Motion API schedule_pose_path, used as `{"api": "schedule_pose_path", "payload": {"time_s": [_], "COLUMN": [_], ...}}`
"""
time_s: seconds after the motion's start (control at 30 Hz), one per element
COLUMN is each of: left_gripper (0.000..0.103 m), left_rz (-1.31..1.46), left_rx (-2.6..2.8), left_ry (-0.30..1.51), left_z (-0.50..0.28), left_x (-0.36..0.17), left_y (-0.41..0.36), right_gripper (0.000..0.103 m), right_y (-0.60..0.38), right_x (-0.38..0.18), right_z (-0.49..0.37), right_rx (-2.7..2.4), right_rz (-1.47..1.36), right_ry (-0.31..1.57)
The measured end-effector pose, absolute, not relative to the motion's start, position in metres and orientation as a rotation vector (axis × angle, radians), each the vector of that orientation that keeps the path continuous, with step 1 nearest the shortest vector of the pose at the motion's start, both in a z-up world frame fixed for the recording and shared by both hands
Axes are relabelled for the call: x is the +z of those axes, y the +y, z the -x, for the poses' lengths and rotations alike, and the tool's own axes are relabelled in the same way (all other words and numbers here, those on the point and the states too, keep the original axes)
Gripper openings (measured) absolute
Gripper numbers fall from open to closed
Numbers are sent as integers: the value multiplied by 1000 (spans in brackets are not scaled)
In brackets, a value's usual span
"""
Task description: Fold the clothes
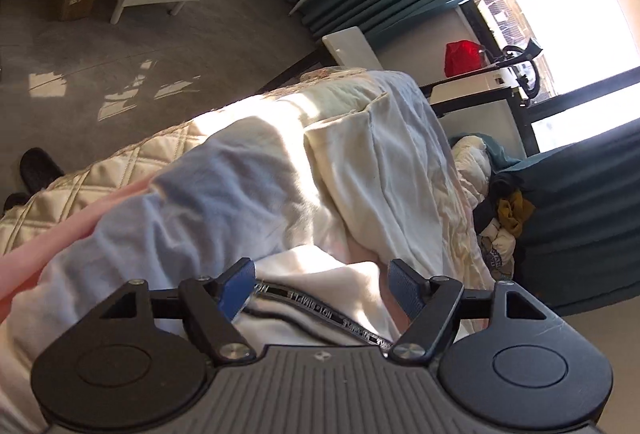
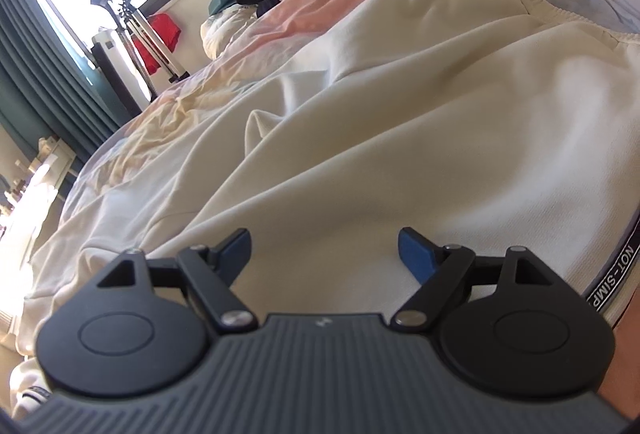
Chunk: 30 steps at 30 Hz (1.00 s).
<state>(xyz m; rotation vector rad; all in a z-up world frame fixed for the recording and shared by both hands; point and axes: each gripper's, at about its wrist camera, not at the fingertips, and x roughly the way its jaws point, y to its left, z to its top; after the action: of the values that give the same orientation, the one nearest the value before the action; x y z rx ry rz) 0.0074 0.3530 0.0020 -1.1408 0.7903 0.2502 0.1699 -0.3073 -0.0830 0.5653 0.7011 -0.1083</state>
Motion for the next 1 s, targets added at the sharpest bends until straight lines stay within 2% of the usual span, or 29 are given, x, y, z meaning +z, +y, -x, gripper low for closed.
{"api": "schedule_pose_path", "payload": {"time_s": [0.07,0.2,0.37,0.43,0.47,0.5,0.53,0.67,0.9,1.0], "left_gripper": [75,81,76,58,37,11,5,3,2,2], "left_rz": [1223,1322,1341,1286,1258,1240,1222,1130,915,907], "left_rx": [246,260,236,260,278,302,328,299,-21,17], "left_ry": [812,834,864,847,835,813,789,667,404,362], "left_z": [16,42,25,10,2,-5,-12,-38,-67,-53], "left_x": [-1,-4,-15,-17,-19,-18,-16,22,139,142], "left_y": [350,330,304,302,303,307,311,315,286,294], "right_gripper": [82,82,82,82,82,82,82,82,82,82], "right_y": [-308,-309,-311,-311,-311,-312,-312,-315,-319,-322], "right_x": [-81,-80,-81,-82,-82,-83,-84,-86,-88,-87], "right_z": [-166,-160,-157,-156,-156,-157,-157,-158,-160,-160], "right_rx": [-103,-93,-95,-97,-97,-100,-102,-107,-110,-115], "right_rz": [-571,-590,-603,-608,-609,-611,-613,-625,-650,-673], "right_ry": [708,726,742,743,742,743,745,742,725,710]}}
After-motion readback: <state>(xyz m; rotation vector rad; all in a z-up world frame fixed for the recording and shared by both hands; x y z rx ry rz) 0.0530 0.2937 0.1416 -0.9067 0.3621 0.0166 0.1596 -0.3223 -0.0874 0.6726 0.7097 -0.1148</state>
